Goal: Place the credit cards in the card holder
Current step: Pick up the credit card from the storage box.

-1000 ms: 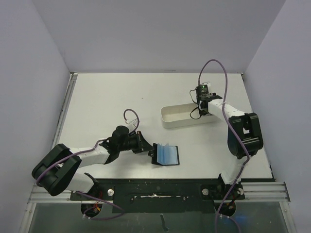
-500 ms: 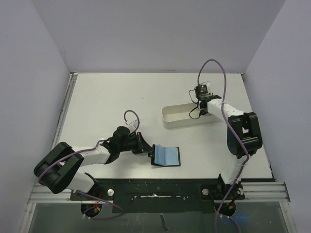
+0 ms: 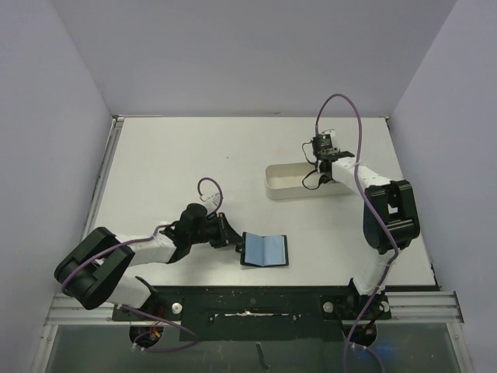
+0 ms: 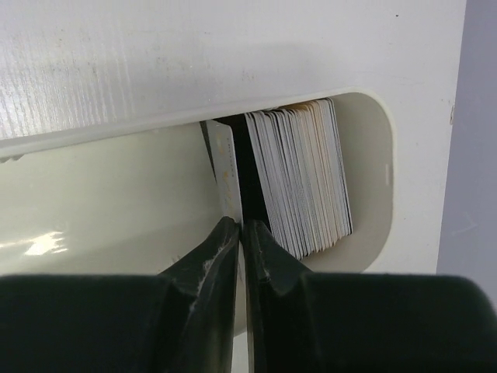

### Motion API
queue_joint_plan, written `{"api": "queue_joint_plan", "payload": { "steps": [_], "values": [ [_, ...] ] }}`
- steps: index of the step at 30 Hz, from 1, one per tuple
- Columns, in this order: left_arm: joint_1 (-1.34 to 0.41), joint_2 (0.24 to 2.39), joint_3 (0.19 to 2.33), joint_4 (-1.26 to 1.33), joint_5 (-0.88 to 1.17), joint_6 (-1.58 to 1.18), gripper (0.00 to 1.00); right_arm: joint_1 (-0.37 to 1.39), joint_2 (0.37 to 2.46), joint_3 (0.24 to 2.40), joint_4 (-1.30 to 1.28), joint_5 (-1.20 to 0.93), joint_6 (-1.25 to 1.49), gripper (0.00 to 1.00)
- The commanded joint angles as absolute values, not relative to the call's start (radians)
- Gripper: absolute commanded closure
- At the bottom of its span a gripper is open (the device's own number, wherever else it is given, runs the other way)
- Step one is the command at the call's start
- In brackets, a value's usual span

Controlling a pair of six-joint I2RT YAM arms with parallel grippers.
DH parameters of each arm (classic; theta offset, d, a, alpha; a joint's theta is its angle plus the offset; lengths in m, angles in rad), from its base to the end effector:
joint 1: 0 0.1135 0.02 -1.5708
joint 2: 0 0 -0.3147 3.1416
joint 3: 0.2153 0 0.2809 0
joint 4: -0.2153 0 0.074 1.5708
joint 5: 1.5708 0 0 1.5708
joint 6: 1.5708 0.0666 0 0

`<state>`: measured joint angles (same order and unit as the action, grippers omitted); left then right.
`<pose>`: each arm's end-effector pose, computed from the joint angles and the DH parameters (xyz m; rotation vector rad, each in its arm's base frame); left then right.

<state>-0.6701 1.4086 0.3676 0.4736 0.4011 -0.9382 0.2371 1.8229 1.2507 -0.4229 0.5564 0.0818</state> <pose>0.1984 -0.1904 0.1449 -0.0555 2.4145 -1.2868 0.4289 0.0675 0.2106 0.0164 2.4423 -0.5719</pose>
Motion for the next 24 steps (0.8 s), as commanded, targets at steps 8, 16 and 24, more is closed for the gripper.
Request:
{"api": "queue_joint_plan", "payload": {
  "steps": [8,16,24],
  "values": [
    [-0.665,1.408,0.373,0.512,0.388,-0.916,1.00,0.238,1.695,1.303,-0.457,0.479,0.083,0.95],
    [-0.664,1.416,0.377,0.500,0.376,-0.912,1.00,0.243,1.638,1.312,-0.508,0.390,0.109,1.00],
    [-0.663,1.408,0.374,0.491,0.356,-0.915,1.00,0.255,1.532,1.272,-0.524,0.339,0.147,1.00]
  ]
}}
